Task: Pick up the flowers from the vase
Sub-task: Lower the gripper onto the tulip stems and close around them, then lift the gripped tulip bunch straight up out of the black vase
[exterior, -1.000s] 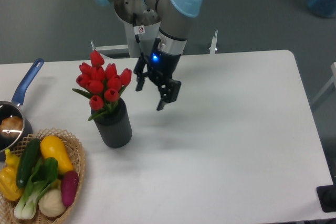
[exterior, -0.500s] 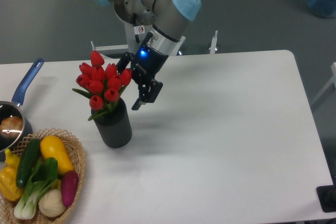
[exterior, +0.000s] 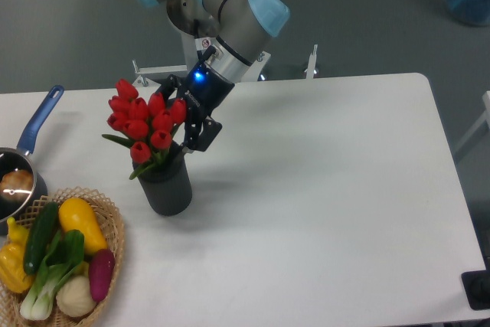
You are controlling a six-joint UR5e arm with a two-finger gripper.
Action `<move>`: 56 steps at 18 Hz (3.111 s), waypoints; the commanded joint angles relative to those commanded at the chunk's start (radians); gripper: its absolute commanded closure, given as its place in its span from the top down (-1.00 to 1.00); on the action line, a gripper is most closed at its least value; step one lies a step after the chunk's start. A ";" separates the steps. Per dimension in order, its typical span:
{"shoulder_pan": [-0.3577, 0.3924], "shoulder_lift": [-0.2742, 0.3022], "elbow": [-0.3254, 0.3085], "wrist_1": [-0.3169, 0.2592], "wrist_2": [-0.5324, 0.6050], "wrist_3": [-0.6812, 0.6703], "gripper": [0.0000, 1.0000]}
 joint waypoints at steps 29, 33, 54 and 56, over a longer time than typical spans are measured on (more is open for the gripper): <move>0.037 0.041 0.147 -0.003 -0.110 -0.277 -1.00; 0.051 0.089 0.181 -0.011 -0.141 -0.389 -1.00; 0.400 0.189 0.305 -0.210 -0.008 -0.300 -1.00; 0.489 0.140 0.313 -0.212 0.002 -0.244 -1.00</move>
